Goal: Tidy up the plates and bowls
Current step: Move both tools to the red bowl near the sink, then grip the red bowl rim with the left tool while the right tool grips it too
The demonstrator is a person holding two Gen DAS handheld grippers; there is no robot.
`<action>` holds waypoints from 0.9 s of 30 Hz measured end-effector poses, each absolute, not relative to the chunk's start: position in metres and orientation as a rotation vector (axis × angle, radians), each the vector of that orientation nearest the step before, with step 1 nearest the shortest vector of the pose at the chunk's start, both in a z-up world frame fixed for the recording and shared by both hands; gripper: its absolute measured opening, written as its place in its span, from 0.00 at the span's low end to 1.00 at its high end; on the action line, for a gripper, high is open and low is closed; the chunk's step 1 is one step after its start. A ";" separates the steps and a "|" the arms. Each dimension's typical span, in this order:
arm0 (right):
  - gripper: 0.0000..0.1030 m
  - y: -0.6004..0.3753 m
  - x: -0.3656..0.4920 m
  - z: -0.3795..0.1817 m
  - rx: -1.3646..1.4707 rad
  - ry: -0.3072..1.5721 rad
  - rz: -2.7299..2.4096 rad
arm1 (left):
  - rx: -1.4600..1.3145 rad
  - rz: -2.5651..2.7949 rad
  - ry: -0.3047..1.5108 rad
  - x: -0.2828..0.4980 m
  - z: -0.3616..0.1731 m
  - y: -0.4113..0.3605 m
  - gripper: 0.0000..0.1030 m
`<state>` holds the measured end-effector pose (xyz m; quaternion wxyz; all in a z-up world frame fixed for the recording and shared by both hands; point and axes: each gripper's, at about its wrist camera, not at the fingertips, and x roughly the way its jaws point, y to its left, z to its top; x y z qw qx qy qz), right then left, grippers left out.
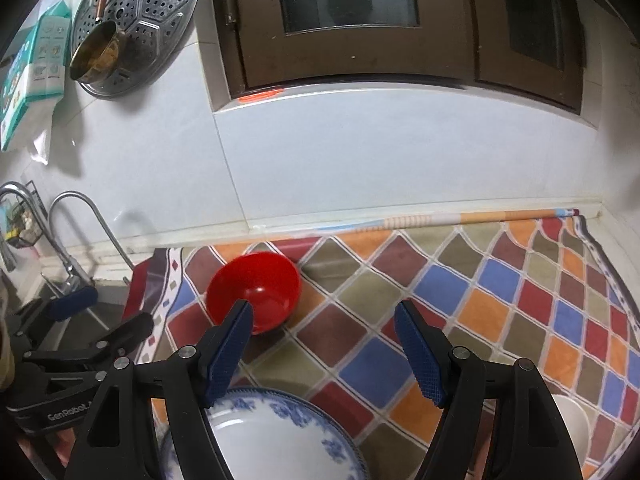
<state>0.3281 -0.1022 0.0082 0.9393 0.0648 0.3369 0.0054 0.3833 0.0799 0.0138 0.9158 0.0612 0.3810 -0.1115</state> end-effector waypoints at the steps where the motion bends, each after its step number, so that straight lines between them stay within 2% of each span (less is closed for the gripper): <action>1: 0.71 -0.101 0.331 0.007 0.135 0.693 0.013 | 0.123 -0.232 0.794 0.389 0.010 0.081 0.87; 9: 0.71 -0.087 0.368 -0.020 0.163 0.770 0.020 | 0.130 -0.237 0.860 0.422 -0.023 0.085 0.84; 18: 0.71 -0.080 0.405 -0.056 0.184 0.857 0.029 | 0.115 -0.253 0.945 0.459 -0.061 0.084 0.71; 27: 0.54 -0.078 0.435 -0.091 0.236 0.948 0.048 | 0.058 -0.284 1.015 0.485 -0.086 0.082 0.60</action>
